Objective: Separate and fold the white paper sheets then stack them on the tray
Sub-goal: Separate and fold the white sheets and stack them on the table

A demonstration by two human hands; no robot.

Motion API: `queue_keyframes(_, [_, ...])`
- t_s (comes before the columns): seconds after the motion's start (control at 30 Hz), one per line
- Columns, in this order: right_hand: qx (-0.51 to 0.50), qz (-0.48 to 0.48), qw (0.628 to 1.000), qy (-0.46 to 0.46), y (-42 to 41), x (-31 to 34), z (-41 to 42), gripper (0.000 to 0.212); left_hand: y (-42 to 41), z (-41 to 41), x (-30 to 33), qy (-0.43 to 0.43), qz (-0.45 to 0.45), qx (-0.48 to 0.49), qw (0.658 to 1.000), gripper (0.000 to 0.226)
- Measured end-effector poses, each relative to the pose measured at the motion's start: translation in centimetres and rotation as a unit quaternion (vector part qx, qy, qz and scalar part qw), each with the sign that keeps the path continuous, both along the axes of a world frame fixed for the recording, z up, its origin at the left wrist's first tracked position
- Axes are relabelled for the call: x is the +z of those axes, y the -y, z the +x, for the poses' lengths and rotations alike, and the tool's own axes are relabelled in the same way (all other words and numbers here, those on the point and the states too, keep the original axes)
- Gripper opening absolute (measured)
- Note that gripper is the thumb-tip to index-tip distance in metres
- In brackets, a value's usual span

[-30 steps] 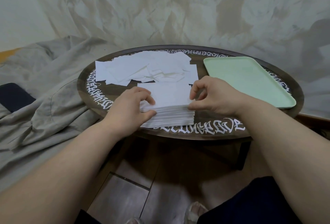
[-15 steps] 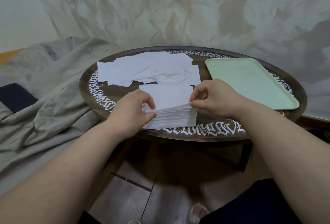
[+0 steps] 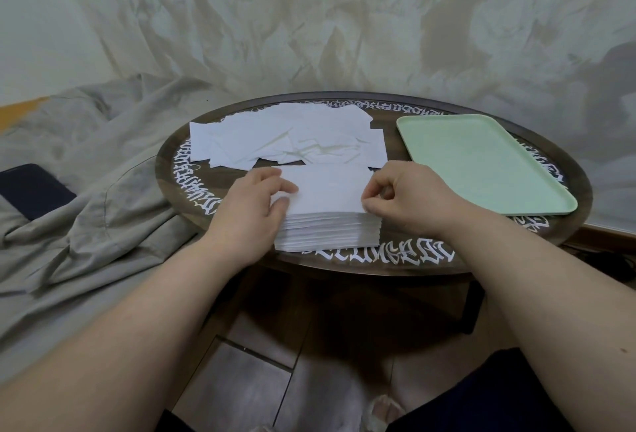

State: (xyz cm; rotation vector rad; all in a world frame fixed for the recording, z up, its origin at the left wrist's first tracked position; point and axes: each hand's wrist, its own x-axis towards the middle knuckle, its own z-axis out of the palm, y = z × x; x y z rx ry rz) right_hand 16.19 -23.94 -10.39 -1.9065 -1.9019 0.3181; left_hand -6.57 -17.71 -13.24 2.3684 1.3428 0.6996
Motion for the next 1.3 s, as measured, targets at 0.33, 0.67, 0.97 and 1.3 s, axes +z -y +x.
queue_keyframes(0.33, [0.027, -0.047, 0.992, 0.113, 0.0, -0.7, -2.9, 0.062, -0.5, 0.4, -1.7, 0.17, -0.307, 0.08, 0.933, 0.05])
queue_keyframes(0.67, [-0.022, -0.097, 0.984, 0.145, -0.9, -3.0, 2.3, 0.074, -0.5, 7.0, -1.9, 0.239, -0.341, 0.029, 0.909, 0.032])
queue_keyframes(0.97, [-0.044, -0.067, 0.98, 0.18, -3.1, -4.6, 5.9, 0.085, -3.5, 10.7, -2.2, 0.266, -0.357, -0.002, 0.896, 0.049])
queue_keyframes(1.3, [-0.058, -0.07, 0.979, 0.183, -2.8, -3.8, 6.2, 0.078, -4.1, 11.1, -2.5, 0.292, -0.376, -0.009, 0.879, 0.055])
